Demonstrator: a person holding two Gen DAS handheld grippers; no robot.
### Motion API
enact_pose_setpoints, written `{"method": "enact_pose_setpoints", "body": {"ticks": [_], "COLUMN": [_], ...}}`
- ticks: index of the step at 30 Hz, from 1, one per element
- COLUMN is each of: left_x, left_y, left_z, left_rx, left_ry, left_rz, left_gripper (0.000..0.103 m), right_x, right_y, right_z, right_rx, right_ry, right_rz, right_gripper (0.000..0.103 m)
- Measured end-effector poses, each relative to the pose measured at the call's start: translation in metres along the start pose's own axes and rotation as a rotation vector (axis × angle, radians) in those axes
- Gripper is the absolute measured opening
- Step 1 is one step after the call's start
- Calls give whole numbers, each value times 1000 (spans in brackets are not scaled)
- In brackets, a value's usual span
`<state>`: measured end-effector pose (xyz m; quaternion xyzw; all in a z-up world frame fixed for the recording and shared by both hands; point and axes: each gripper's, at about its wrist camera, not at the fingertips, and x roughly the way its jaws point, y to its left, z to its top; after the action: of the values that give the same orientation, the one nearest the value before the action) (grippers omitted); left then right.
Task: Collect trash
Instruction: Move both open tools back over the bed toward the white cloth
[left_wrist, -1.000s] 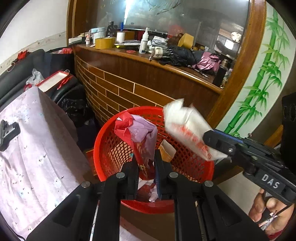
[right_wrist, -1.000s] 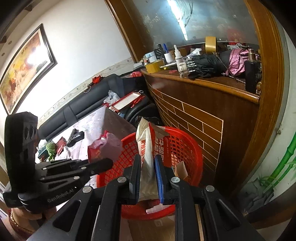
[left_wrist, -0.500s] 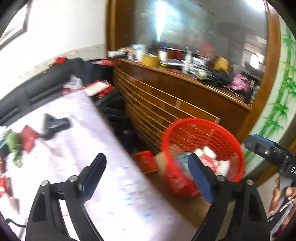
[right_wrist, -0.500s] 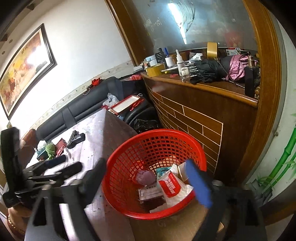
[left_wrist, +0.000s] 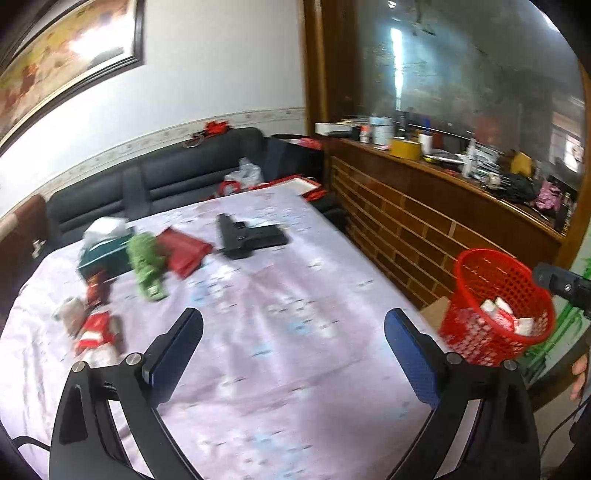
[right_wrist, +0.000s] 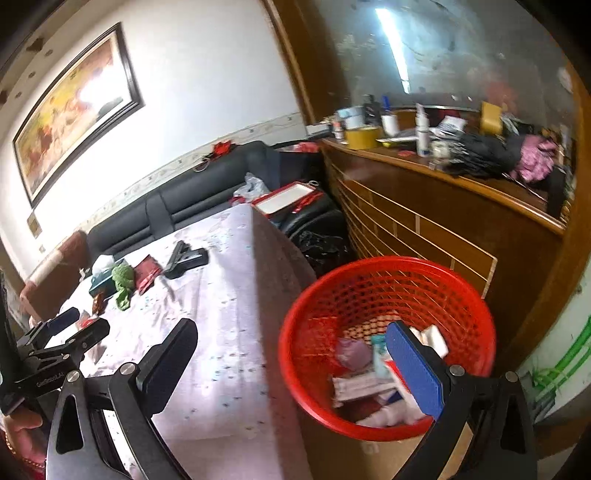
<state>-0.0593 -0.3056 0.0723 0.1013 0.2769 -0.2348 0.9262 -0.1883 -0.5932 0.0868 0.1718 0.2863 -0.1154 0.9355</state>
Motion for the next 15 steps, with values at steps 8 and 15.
{"method": "enact_pose_setpoints", "body": {"ticks": [8,15], "left_x": [-12,-19], "left_y": [86,170], "left_z": [-32,-56], "left_rx": [-113,-243], "left_ry": [21,67], "left_rz": [122,221], "left_gripper": [98,98], "right_x": [18,39], "right_y": [57,111], "right_z": [-5,-12], "right_rx": [-48,-103], "right_ry": [-16,-5], "right_rz": [59,122], "right_gripper": [103,103]}}
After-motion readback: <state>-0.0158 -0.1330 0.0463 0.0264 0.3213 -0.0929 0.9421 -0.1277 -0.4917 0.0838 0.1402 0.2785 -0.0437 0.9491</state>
